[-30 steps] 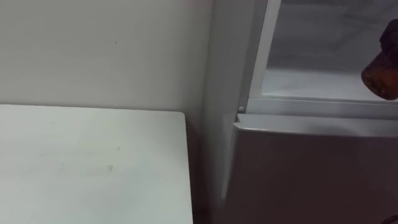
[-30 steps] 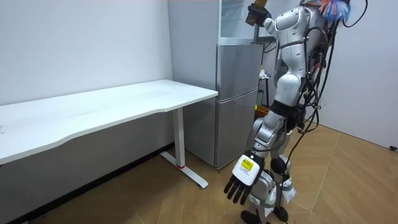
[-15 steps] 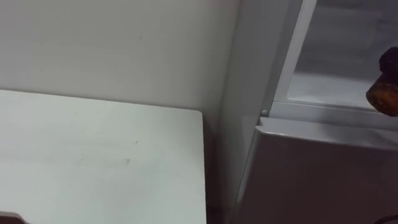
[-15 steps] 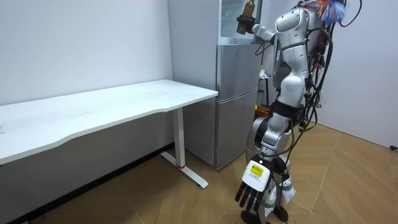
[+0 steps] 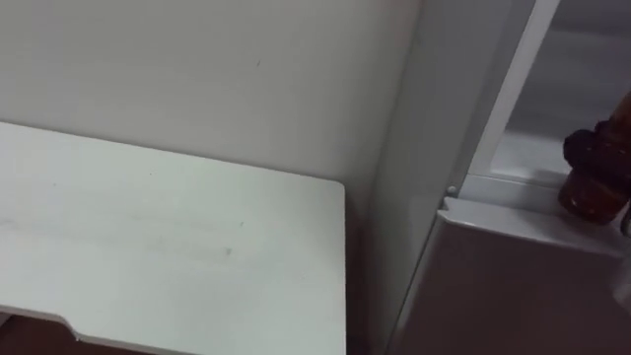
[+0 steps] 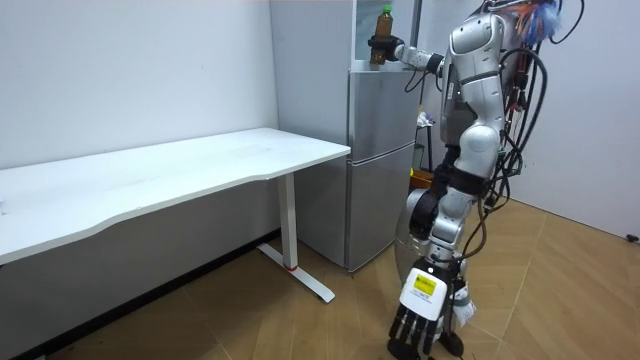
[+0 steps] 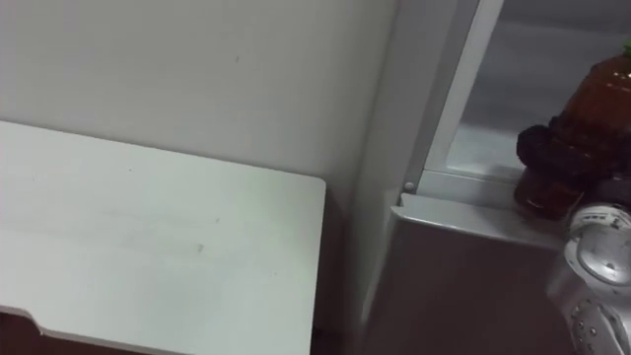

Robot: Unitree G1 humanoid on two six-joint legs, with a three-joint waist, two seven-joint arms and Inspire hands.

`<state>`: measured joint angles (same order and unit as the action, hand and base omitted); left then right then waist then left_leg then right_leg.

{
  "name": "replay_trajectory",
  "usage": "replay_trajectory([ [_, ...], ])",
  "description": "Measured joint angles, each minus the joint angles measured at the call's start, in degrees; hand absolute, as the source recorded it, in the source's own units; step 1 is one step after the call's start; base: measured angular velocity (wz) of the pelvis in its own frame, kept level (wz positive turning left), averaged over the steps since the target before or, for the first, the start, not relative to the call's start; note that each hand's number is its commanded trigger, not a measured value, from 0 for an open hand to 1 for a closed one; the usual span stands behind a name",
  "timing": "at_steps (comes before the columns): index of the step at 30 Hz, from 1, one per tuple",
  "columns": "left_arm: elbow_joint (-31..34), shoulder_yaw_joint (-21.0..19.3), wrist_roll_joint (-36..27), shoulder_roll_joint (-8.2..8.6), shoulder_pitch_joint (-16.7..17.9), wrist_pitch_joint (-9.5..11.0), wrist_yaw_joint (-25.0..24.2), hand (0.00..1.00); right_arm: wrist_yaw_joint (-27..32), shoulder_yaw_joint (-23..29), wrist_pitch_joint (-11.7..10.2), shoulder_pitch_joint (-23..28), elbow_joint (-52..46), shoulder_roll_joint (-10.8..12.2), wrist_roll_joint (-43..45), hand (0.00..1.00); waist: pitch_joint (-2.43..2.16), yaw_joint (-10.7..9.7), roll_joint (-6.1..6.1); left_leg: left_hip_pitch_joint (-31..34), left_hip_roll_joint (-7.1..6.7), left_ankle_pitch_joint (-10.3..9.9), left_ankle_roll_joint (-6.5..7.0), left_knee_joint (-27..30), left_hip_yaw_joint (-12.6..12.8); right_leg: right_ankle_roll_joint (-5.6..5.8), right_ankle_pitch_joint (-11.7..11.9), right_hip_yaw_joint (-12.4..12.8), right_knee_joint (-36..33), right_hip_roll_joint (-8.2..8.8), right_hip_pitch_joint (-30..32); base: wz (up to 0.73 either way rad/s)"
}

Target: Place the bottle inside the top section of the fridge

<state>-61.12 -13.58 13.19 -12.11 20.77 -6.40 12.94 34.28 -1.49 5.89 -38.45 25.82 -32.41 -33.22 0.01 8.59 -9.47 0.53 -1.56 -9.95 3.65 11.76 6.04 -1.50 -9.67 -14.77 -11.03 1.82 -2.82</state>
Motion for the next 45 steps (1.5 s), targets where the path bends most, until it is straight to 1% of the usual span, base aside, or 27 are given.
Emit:
replay_trajectory([
  [2, -0.12, 0.00, 0.00, -0.19, 0.01, 0.01, -0.04, 0.00, 0.94, -1.31, 0.34, -1.62, 1.30, -0.19, -0.04, 1.00, -0.02, -0.01, -0.02, 0.45, 0.06, -0.01, -0.02, 0.45, -0.10, -0.10, 0.13, -0.07, 0.07, -0.06, 0.31, 0.02],
  [4, 0.06, 0.01, 0.00, -0.50, -0.04, -0.01, -0.04, 0.00, 1.93, -1.93, 0.40, -2.53, 2.31, -0.66, -0.32, 1.00, -0.14, -0.01, -0.09, 1.43, 0.08, 0.00, -0.03, 1.11, -0.47, -0.12, 0.11, -0.15, 0.25, -0.15, 0.93, 0.09],
  [7, 1.48, -0.01, 0.53, -0.68, -0.04, -0.02, -0.06, 0.00, 4.23, -1.88, 0.43, -3.38, 2.94, -1.26, -0.43, 1.00, -0.28, 0.03, -0.23, 3.35, -0.06, 0.08, 0.00, 2.19, -1.81, -0.18, 0.42, -1.00, 0.31, -0.28, 1.90, 0.18],
  [8, 1.51, -0.02, 0.98, -0.76, -0.04, -0.01, -0.05, 0.00, 5.01, -1.88, 0.43, -3.47, 3.09, -1.37, -0.47, 1.00, -0.38, 0.20, -0.34, 3.70, -0.05, 0.12, 0.00, 2.33, -1.98, -0.21, 0.52, -1.14, 0.33, -0.30, 2.04, 0.05],
  [11, 1.61, -0.27, 1.26, -0.88, -0.13, -0.25, 0.01, 0.00, 6.31, -1.97, 0.43, -3.47, 3.99, -1.64, -0.35, 1.00, -0.56, 1.51, -0.60, 3.97, -0.05, 0.15, -0.04, 2.29, -2.25, -0.32, 0.62, -1.24, 0.34, -0.36, 2.11, -0.02],
  [12, 1.99, -1.01, 1.51, -0.92, -0.12, -0.26, 0.15, 0.00, 7.02, -1.98, 0.51, -3.47, 4.48, -1.71, -0.35, 1.00, -0.73, 1.71, -0.83, 4.07, -0.11, 0.19, -0.10, 2.31, -2.60, -0.32, 0.60, -1.62, 0.38, -0.31, 2.11, 0.07],
  [14, 2.13, -1.47, 1.55, -1.32, -0.12, -0.32, 0.43, 0.00, 7.72, -1.99, 0.83, -3.47, 5.11, -1.72, -0.39, 1.00, -0.91, 1.87, -1.25, 4.17, -0.15, 0.26, -0.21, 2.35, -3.03, -0.39, 0.53, -2.25, 0.42, -0.27, 2.08, 0.11],
  [16, 2.47, -1.48, 1.59, -1.88, -0.13, -0.41, 0.43, 0.00, 8.39, -2.19, 1.17, -3.47, 5.73, -1.99, -0.41, 1.00, -0.88, 2.14, -1.62, 4.35, -0.14, 0.28, -0.26, 2.67, -3.39, -0.47, 0.48, -2.73, 0.45, -0.25, 1.99, 0.10],
  [20, 3.46, -1.47, 1.88, -2.86, -0.11, -0.67, 0.44, 0.00, 9.79, -4.31, 1.22, -3.90, 7.85, -3.57, -0.42, 1.00, -0.67, 3.09, -2.03, 4.77, -0.13, 0.33, -0.34, 3.24, -3.94, -0.52, 0.47, -2.97, 0.43, -0.30, 2.04, 0.08],
  [21, 3.45, -1.46, 2.25, -2.96, -0.09, -0.69, 0.44, 0.00, 10.03, -4.72, 1.23, -4.67, 8.91, -3.57, -0.44, 1.00, -0.53, 3.21, -2.06, 4.96, -0.12, 0.33, -0.35, 3.49, -3.98, -0.54, 0.44, -2.97, 0.42, -0.29, 2.19, 0.00],
  [26, 3.46, -1.46, 2.56, -3.04, 0.00, -0.69, 0.44, 0.00, 10.84, -6.10, 1.30, -6.91, 11.76, -3.90, -0.23, 1.00, -0.51, 3.26, -2.17, 5.80, -0.17, 0.45, -0.35, 4.00, -4.49, -0.59, 0.46, -3.11, 0.37, -0.35, 2.79, 0.03],
  [31, 3.82, -1.45, 2.63, -3.03, 0.01, -0.76, 0.44, 0.00, 11.65, -6.39, 2.61, -7.53, 11.76, -4.22, 0.68, 1.00, -0.50, 3.86, -2.30, 6.18, -0.15, 0.66, -0.47, 4.01, -4.74, -0.54, 0.44, -3.46, 0.31, -0.36, 3.04, 0.02],
  [32, 3.79, -1.42, 2.59, -3.05, 0.01, -0.76, 0.45, 0.00, 11.97, -6.77, 3.33, -7.75, 11.76, -4.23, 1.73, 1.00, -0.50, 3.91, -2.30, 6.19, -0.14, 0.69, -0.51, 4.05, -4.83, -0.60, 0.48, -4.07, 0.34, -0.25, 2.93, 0.03],
  [34, 3.69, -1.38, 2.48, -3.05, 0.04, -0.77, 0.56, 0.00, 13.02, -8.30, 4.35, -8.38, 11.77, -4.49, 2.41, 1.00, -0.50, 4.10, -2.29, 6.21, -0.09, 0.70, -0.54, 4.14, -4.86, -0.72, 0.54, -4.24, 0.31, -0.30, 2.87, 0.00],
  [35, 3.68, -1.23, 2.47, -3.06, 0.04, -0.75, 0.70, 0.00, 13.50, -8.69, 4.77, -8.91, 11.76, -4.60, 3.21, 1.00, -0.49, 4.18, -2.28, 6.24, -0.08, 0.73, -0.58, 4.16, -4.96, -0.79, 0.58, -4.35, 0.26, -0.30, 2.87, 0.00],
  [37, 3.29, -0.87, 2.53, -3.05, 0.03, -0.61, 1.36, 0.00, 14.27, -9.21, 4.84, -10.29, 11.78, -4.66, 4.59, 1.00, -0.47, 4.40, -2.25, 6.25, -0.06, 0.76, -0.64, 4.15, -5.00, -0.81, 0.51, -4.41, 0.30, -0.30, 2.91, 0.00],
  [38, 2.67, -0.88, 2.56, -3.06, 0.04, -0.39, 1.93, 0.00, 14.70, -9.67, 4.84, -12.00, 11.96, -4.69, 4.58, 1.00, -0.44, 4.52, -2.22, 6.21, -0.04, 0.76, -0.66, 4.13, -5.01, -0.82, 0.49, -4.39, 0.32, -0.34, 2.93, 0.04],
  [39, 1.90, -0.88, 2.57, -3.13, 0.03, -0.14, 2.50, 0.00, 15.27, -10.88, 4.84, -13.94, 12.17, -5.16, 4.58, 1.00, -0.41, 4.53, -2.18, 6.19, -0.06, 0.78, -0.69, 4.12, -5.20, -1.01, 0.60, -4.44, 0.35, -0.37, 2.91, 0.08],
  [40, 1.46, -0.88, 2.57, -3.22, 0.02, 0.01, 2.74, 0.00, 15.36, -11.21, 4.79, -14.75, 12.16, -5.46, 4.59, 1.00, -0.41, 4.53, -2.18, 6.18, -0.09, 0.79, -0.71, 4.10, -5.34, -1.05, 0.62, -4.50, 0.39, -0.40, 2.85, 0.17],
  [41, 0.94, -0.89, 2.56, -3.50, 0.03, 0.26, 3.05, 0.00, 15.62, -11.64, 4.48, -15.93, 12.17, -6.24, 4.59, 1.00, -0.39, 4.64, -2.22, 6.13, -0.18, 0.81, -0.74, 4.07, -5.74, -1.09, 0.67, -4.95, 0.49, -0.43, 2.39, 0.25],
  [42, 0.19, -0.91, 2.55, -3.89, 0.07, 0.41, 3.26, 0.00, 16.73, -11.84, 4.37, -16.48, 12.27, -6.92, 4.93, 1.00, -0.35, 4.52, -2.41, 5.94, -0.31, 0.81, -0.74, 4.01, -6.22, -1.01, 0.59, -5.41, 0.79, -0.42, 1.95, 0.24],
  [44, -0.04, -0.96, 2.55, -4.07, 0.63, 0.41, 3.31, 0.00, 17.39, -11.87, 4.03, -17.03, 12.11, -7.93, 4.76, 1.00, -0.39, 4.56, -2.53, 5.79, -0.32, 0.78, -0.77, 3.79, -6.28, -0.98, 0.58, -5.68, 1.34, -0.45, 1.69, 0.08],
  [45, -0.07, -0.96, 2.54, -4.06, 0.90, 0.42, 3.31, 0.00, 17.35, -11.87, 3.97, -17.95, 12.11, -8.09, 4.60, 1.00, -0.34, 4.48, -2.47, 5.82, -0.30, 0.79, -0.78, 3.60, -6.27, -0.98, 0.56, -5.79, 1.43, -0.45, 1.74, 0.00],
])
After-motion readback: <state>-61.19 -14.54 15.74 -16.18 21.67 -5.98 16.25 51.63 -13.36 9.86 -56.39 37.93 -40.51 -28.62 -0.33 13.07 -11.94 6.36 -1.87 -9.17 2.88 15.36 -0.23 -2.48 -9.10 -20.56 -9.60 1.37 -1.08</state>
